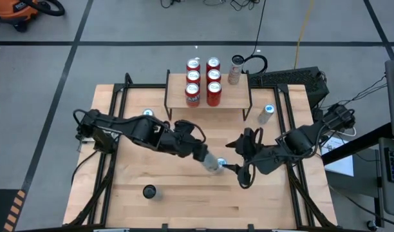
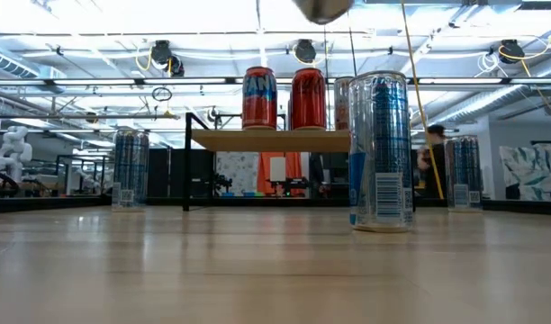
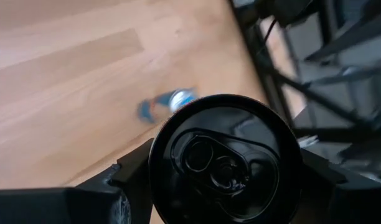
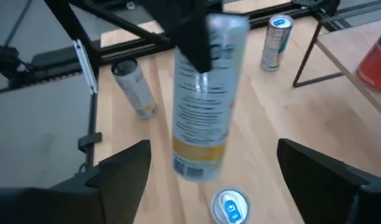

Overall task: Place canned beverage on shelf
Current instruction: Put the right white-yellow soda can on the shelf aligned with the other white-yellow soda can

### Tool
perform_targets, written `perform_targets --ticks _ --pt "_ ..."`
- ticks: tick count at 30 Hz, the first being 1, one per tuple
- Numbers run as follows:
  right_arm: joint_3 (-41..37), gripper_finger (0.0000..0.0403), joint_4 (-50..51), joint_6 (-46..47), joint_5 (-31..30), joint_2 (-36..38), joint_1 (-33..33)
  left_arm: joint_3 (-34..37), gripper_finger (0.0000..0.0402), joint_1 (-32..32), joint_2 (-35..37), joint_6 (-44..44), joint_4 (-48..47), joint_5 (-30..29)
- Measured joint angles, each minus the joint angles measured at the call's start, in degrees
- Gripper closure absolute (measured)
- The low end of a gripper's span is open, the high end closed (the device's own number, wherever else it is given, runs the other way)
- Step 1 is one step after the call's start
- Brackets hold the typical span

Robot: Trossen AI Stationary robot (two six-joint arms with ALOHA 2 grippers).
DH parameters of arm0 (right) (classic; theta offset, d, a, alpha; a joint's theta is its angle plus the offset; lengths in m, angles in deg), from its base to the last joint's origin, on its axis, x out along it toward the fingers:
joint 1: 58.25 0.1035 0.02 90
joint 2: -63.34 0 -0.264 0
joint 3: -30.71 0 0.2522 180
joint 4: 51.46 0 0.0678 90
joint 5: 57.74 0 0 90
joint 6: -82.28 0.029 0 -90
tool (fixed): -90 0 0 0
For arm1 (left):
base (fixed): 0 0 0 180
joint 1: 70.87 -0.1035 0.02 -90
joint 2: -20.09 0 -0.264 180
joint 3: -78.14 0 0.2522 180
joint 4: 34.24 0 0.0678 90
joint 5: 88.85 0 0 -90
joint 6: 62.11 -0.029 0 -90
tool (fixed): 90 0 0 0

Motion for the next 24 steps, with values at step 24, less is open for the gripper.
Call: perform_targets --ticks 24 --pt "0.0 0.0011 0.9 -2.7 -4.3 -5.4 -3.5 0.0 0.0142 -2.0 -0.1 2.2 12.9 -5.2"
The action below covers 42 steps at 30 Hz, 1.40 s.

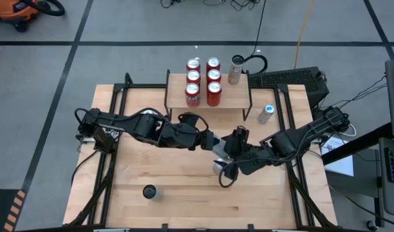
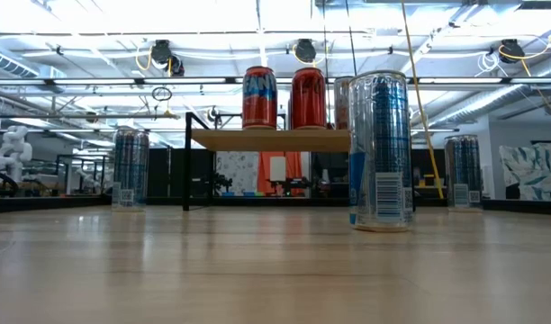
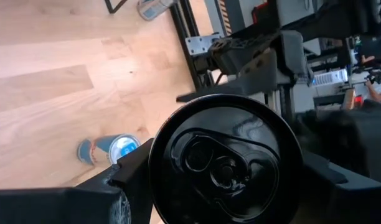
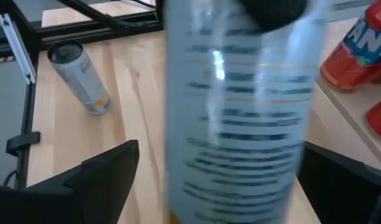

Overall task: Place canned beverage on shelf
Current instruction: Put the right white-yellow soda can on the shelf aligned with the other white-yellow soda can

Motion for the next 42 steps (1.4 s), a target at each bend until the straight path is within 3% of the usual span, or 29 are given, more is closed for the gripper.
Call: perform_targets --ticks 4,14,19,28,36,42 --pt "0.0 0.0023 -0.2 -1.9 -0.1 0.0 -0.1 0.0 0.0142 0.0 0.0 0.0 1.3 -0.1" --pt "0.0 0.0131 0.2 -0.9 -0.1 0.0 -0.2 0.0 0.0142 0.1 0.0 0.0 0.9 0.0" --pt "0.0 0.0167 0.3 -0.9 -0.1 0.0 -0.2 0.0 0.0142 0.1 0.0 0.0 0.7 0.0" --pt "0.0 0.0164 0.4 -1.0 0.5 0.0 -0.2 0.0 0.0119 0.0 0.0 -4.6 0.9 0.1" --pt "-0.2 0.0169 1.0 -1.0 11.8 0.7 -0.5 0.0 0.005 0.0 0.6 -15.8 1.4 -0.5" --pt "-0.2 0.0169 1.6 -0.7 19.3 2.8 -2.3 0.0 0.004 0.1 2.3 -25.9 2.5 0.0"
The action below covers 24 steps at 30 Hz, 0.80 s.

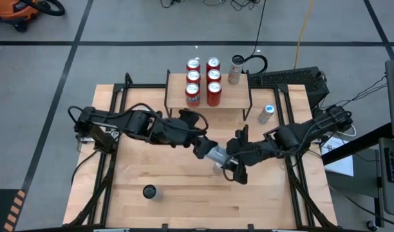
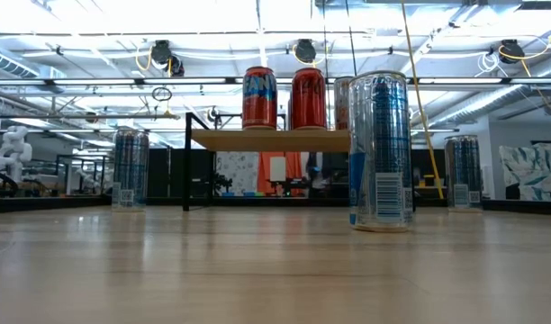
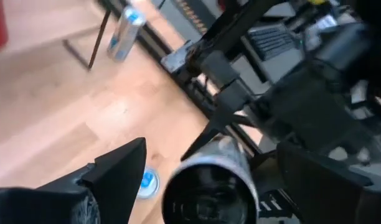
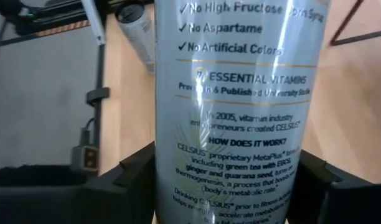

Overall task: Place canned beverage on shelf
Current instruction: Put the right white-yellow soda can on the shelf aligned with the other white-yellow soda can

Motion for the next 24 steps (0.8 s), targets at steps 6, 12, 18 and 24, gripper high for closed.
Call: perform_targets --ticks 6,12,18,24 --pt "0.0 0.0169 -0.3 -2.1 8.3 2.8 -2.7 0.0 0.0041 0.4 2.1 -9.6 0.5 0.9" --pt "0.1 0.0169 -0.5 -4.7 19.9 4.2 -6.1 0.0 0.0041 0.8 2.4 -22.5 5.2 1.4" --pt "0.1 0.0169 -0.5 -7.1 31.1 4.3 -8.7 0.0 0.0041 0.9 2.4 -32.5 9.7 2.4" --pt "0.1 0.0169 -0.5 -8.0 39.4 4.3 -10.5 0.0 0.0041 1.1 2.4 -36.0 10.3 9.9"
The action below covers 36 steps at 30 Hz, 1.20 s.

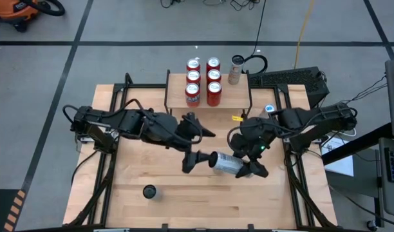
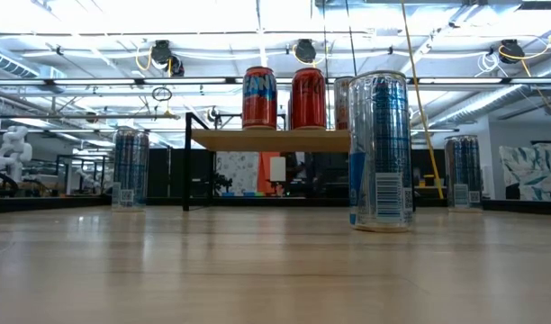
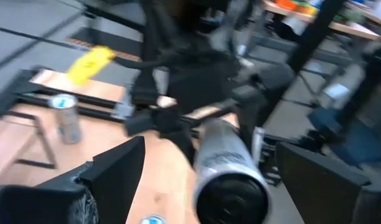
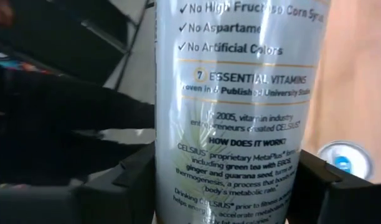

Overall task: Place canned beverage on shelf
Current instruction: Put the right white-yellow soda can on the shelf aligned with the other white-yellow soda can

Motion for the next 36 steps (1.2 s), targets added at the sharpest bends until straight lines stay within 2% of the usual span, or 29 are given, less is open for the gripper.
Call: perform_targets --ticks 3,9,13,19,25,29,36 --pt "0.0 0.0169 0.1 0.0 3.7 0.0 -0.8 0.0 0.0041 0.5 0.0 -1.6 0.0 2.5" --pt "0.0 0.0169 0.1 -0.6 8.7 0.0 -2.6 0.0 0.0041 2.2 0.0 -4.7 0.0 3.0" --pt "0.1 0.0169 0.1 -0.6 8.9 0.0 -3.8 0.0 0.0041 3.1 -0.8 -4.7 0.1 2.7" --pt "0.1 0.0169 -0.8 -0.6 8.9 0.0 -4.9 0.1 0.0041 3.3 -1.9 -4.9 -0.3 -2.3" --pt "0.1 0.0169 -1.5 0.4 8.8 0.0 -5.2 0.1 0.0041 3.0 -2.8 -5.7 -0.6 -1.8" --pt "0.1 0.0169 -1.5 0.5 8.9 0.0 -5.2 0.1 0.0041 2.6 -3.4 -4.7 -0.5 1.2" --pt "0.1 0.0169 -1.7 0.6 8.7 -0.1 -5.2 0.1 0.0041 2.1 -3.7 -2.7 -2.2 1.4"
